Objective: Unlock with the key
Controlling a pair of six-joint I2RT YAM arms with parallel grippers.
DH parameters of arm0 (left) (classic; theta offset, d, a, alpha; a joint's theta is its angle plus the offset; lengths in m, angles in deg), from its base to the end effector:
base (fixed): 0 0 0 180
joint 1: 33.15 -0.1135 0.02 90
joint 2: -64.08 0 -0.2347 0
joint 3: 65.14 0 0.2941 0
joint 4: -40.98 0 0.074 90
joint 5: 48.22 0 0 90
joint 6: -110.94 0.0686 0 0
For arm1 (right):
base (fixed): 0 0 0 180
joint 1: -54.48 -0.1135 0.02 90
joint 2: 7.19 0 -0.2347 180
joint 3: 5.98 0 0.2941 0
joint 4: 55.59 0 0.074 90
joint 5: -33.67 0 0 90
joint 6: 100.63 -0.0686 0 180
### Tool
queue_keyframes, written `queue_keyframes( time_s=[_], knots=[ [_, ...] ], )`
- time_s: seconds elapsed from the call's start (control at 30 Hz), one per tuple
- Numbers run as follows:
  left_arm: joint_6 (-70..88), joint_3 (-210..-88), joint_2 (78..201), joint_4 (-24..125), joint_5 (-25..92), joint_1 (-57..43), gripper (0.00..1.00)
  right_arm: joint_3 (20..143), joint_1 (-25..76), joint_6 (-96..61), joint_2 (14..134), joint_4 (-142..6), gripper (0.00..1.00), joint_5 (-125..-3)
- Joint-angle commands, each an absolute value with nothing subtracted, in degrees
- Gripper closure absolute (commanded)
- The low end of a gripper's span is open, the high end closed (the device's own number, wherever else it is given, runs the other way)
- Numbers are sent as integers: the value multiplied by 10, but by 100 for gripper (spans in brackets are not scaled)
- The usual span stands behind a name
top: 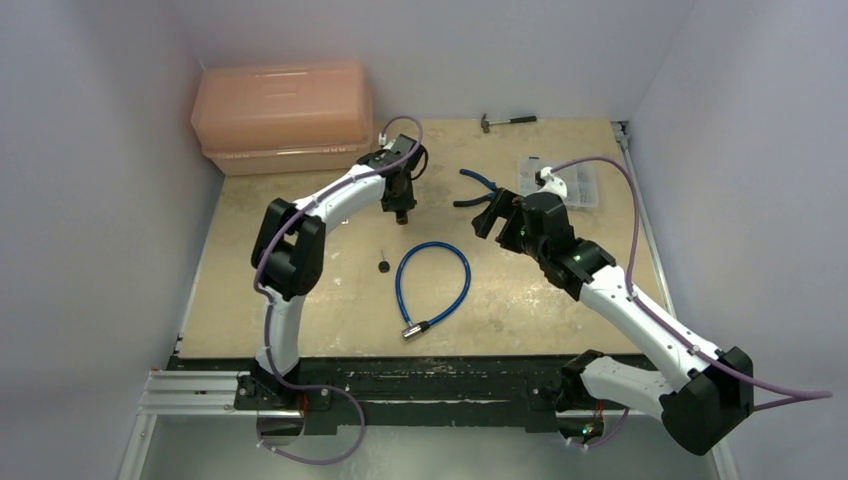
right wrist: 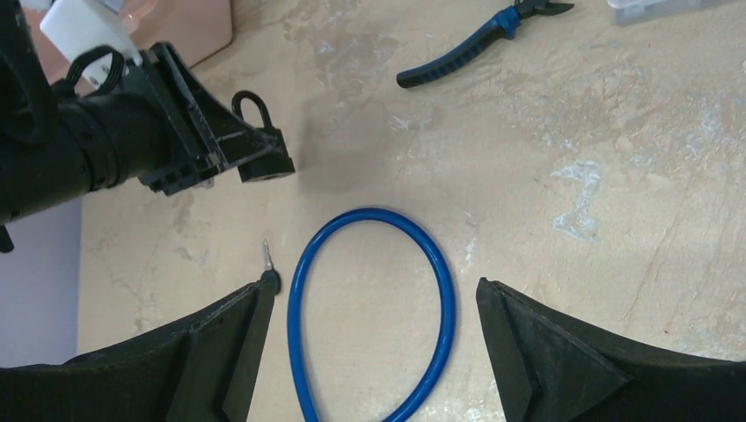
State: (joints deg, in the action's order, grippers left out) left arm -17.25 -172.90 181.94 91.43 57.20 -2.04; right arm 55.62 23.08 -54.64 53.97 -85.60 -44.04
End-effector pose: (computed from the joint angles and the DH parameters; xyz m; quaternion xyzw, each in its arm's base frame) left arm 0.4273 -0.2366 0.1474 -0.0932 0.9545 -0.0365 0.2810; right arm 0.2838 0.1561 0.2518 0.1479 0.8481 0.2328 0.4524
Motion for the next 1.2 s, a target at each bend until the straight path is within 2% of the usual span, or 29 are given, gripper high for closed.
queue_keyframes(
  time_s=[0.0, 0.27, 0.5, 0.63, 0.7, 1.1, 1.17],
  knots=[
    [-133, -1812, 1848, 925, 571, -29, 100, 578, 231, -535, 544, -856, 5, -435],
    [-116, -1853, 1907, 948, 542, -43, 98, 575, 231, -526, 556, -848, 5, -440],
    [-113, -1851, 1917, 940, 533, -51, 78, 574, 231, -520, 559, -842, 4, -446],
    [-108, -1848, 1912, 929, 530, -51, 61, 574, 231, -519, 559, -840, 3, -449],
    [-105, -1848, 1909, 925, 530, -52, 56, 574, 231, -519, 560, -839, 3, -452],
    [-100, -1847, 1883, 916, 526, -56, 42, 574, 231, -500, 558, -830, 4, -463],
    [-96, -1841, 1864, 910, 528, -56, 36, 576, 230, -474, 553, -822, 4, -462]
  ],
)
